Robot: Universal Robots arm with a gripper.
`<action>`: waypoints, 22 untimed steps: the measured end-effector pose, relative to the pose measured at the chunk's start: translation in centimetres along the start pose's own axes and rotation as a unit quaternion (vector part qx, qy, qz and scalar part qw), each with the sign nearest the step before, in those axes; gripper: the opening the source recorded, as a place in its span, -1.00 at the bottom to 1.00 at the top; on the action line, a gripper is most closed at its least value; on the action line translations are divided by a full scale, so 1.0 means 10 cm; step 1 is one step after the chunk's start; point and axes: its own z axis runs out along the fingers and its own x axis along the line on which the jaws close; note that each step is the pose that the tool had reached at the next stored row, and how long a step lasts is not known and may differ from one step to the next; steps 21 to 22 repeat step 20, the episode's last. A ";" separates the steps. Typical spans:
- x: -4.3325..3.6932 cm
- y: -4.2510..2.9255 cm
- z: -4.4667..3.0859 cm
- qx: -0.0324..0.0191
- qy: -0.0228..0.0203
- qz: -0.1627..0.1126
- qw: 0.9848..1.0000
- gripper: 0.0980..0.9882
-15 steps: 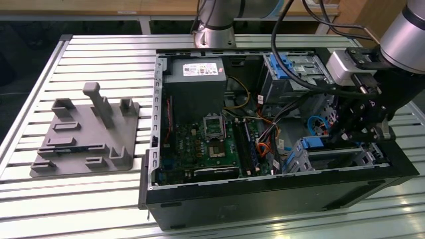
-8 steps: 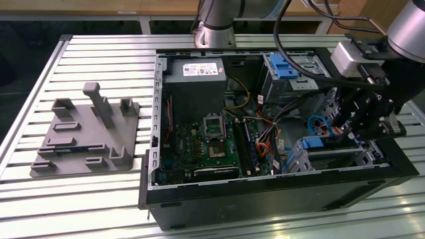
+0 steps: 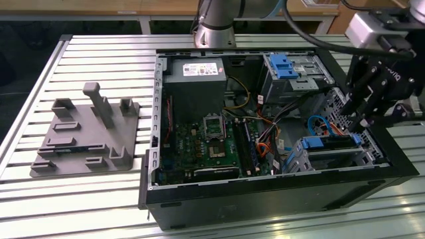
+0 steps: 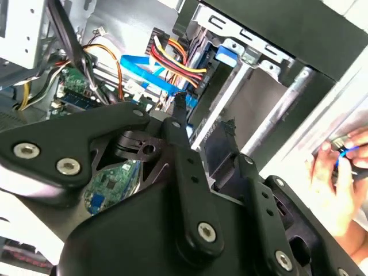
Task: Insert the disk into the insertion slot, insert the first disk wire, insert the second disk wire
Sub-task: 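Insert the second disk wire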
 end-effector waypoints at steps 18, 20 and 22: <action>-0.005 0.000 -0.152 0.000 0.001 0.002 1.000 -0.99; -0.005 0.000 -0.152 0.000 0.001 0.002 1.000 -0.99; -0.005 0.000 -0.152 0.000 0.001 0.002 1.000 -0.99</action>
